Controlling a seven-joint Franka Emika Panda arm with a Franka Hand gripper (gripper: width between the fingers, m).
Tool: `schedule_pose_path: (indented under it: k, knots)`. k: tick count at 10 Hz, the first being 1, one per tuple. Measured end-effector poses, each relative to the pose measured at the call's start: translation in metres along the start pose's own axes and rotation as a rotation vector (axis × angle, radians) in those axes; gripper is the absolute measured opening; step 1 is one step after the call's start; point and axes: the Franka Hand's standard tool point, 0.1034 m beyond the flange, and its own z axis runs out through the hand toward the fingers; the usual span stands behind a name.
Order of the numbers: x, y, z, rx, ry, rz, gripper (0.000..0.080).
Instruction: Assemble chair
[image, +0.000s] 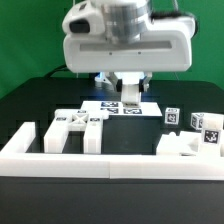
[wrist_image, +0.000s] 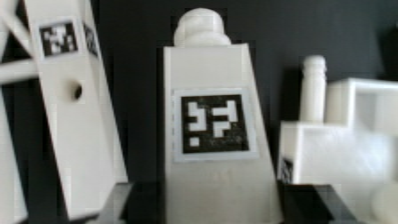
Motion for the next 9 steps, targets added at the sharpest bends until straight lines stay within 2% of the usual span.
schedule_pose_path:
  k: [6, 7, 9]
  knots:
    - [0.013, -0.001, 0.000, -0.020, 0.365, -0.012, 0.0290]
    - [0.019, -0.005, -0.005, -0.018, 0.419, -0.013, 0.0290]
    - [0.021, -0.010, -0.011, -0.014, 0.406, -0.017, 0.0290]
